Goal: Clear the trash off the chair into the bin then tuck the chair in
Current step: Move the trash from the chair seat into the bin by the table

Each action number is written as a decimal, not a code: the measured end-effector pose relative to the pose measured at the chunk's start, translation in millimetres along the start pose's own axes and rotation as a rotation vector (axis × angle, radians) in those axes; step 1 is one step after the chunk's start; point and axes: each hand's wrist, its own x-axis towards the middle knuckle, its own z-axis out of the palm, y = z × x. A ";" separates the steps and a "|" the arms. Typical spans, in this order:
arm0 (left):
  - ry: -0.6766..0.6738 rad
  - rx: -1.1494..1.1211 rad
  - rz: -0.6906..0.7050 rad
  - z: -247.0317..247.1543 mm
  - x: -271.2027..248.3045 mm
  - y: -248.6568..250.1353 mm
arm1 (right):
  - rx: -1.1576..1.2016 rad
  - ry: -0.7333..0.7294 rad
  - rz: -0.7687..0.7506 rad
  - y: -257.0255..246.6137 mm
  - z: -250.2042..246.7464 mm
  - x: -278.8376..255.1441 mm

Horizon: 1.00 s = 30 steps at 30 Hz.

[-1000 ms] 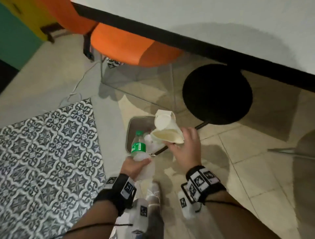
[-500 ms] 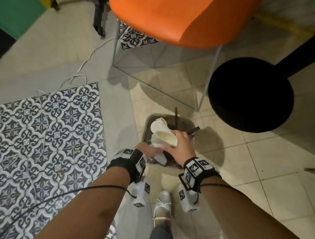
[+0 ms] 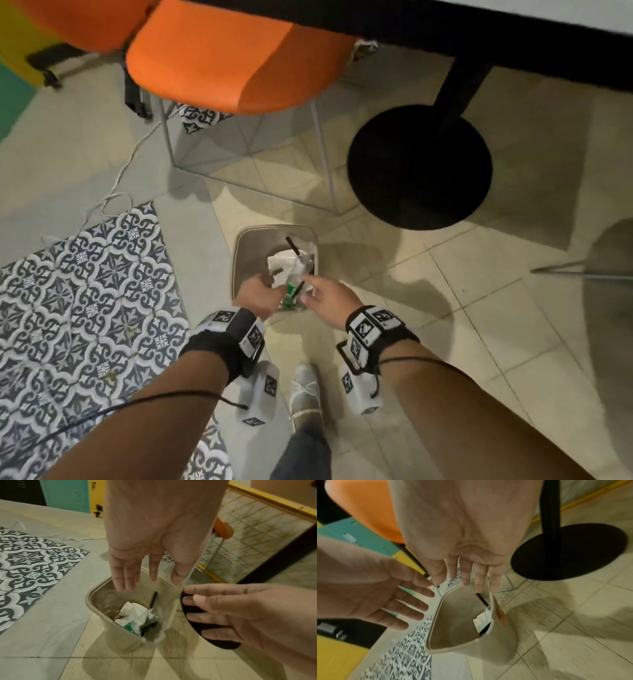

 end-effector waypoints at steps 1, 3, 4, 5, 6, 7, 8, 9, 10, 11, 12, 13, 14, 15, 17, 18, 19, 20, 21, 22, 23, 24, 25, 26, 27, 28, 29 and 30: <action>0.014 -0.005 0.027 7.9 -10.9 5.2 | 0.042 0.033 -0.019 6.0 -9.7 -18.3; 0.047 0.045 0.085 27.9 -45.8 28.1 | 0.109 0.117 -0.035 25.3 -33.7 -58.2; 0.057 0.059 0.129 42.4 -65.9 43.1 | 0.140 0.173 -0.027 39.8 -48.0 -79.7; 0.058 0.068 0.172 60.9 -85.3 58.6 | 0.165 0.234 -0.011 56.2 -63.9 -103.1; 0.056 0.068 0.206 81.4 -107.4 75.8 | 0.183 0.298 0.007 73.9 -80.6 -127.2; 0.053 0.057 0.249 105.6 -127.5 92.3 | 0.200 0.366 0.025 94.8 -97.3 -152.7; 0.037 0.043 0.299 132.8 -147.4 109.5 | 0.219 0.434 0.047 118.7 -114.4 -179.6; -0.002 0.035 0.344 161.2 -169.2 128.1 | 0.244 0.500 0.068 143.7 -131.6 -210.3; -0.057 0.037 0.393 190.5 -192.4 148.3 | 0.270 0.567 0.091 168.9 -148.8 -243.2; -0.113 0.040 0.451 220.1 -217.0 169.6 | 0.289 0.634 0.114 196.8 -165.6 -277.7; -0.166 0.041 0.508 251.3 -242.1 190.5 | 0.299 0.695 0.147 224.1 -181.3 -315.0; -0.200 0.042 0.550 282.6 -265.4 209.3 | 0.292 0.756 0.175 250.6 -195.4 -351.4; -0.234 0.047 0.583 314.0 -287.9 227.0 | 0.260 0.815 0.215 279.4 -208.7 -386.1; -0.278 0.056 0.607 345.6 -309.9 243.5 | 0.209 0.876 0.256 305.9 -220.8 -421.2; -0.381 0.107 0.638 405.5 -354.4 272.1 | 0.147 1.006 0.373 358.8 -236.6 -487.4; -0.425 0.141 0.643 434.3 -375.0 284.0 | 0.156 1.086 0.425 380.8 -242.5 -519.0; -0.466 0.159 0.651 458.9 -397.1 294.9 | 0.185 1.173 0.475 401.7 -245.6 -548.6; -0.510 0.168 0.681 482.8 -418.2 304.2 | 0.199 1.260 0.531 421.9 -248.2 -576.3; -0.539 0.170 0.738 505.2 -434.1 310.9 | 0.197 1.307 0.611 440.2 -249.1 -600.0; -0.543 0.186 0.799 524.6 -447.0 316.3 | 0.190 1.321 0.694 455.5 -249.5 -620.0; -0.521 0.210 0.829 541.8 -457.1 321.7 | 0.212 1.302 0.768 469.9 -249.6 -637.1; -0.481 0.249 0.832 554.0 -466.2 328.1 | 0.258 1.265 0.820 484.0 -248.8 -648.1; -0.430 0.297 0.836 564.7 -471.5 335.7 | 0.301 1.218 0.852 493.0 -248.6 -656.4; -0.383 0.333 0.858 574.1 -475.1 343.9 | 0.342 1.172 0.870 503.8 -247.8 -660.0; -0.353 0.346 0.891 581.7 -477.6 353.4 | 0.362 1.139 0.875 510.8 -248.9 -661.2; -0.344 0.341 0.919 588.2 -478.9 363.1 | 0.372 1.121 0.880 514.9 -251.6 -659.3; -0.349 0.338 0.941 595.1 -480.1 371.4 | 0.368 1.109 0.886 517.7 -254.2 -655.3; -0.355 0.363 0.961 602.1 -479.4 376.7 | 0.352 1.103 0.894 518.5 -258.4 -649.2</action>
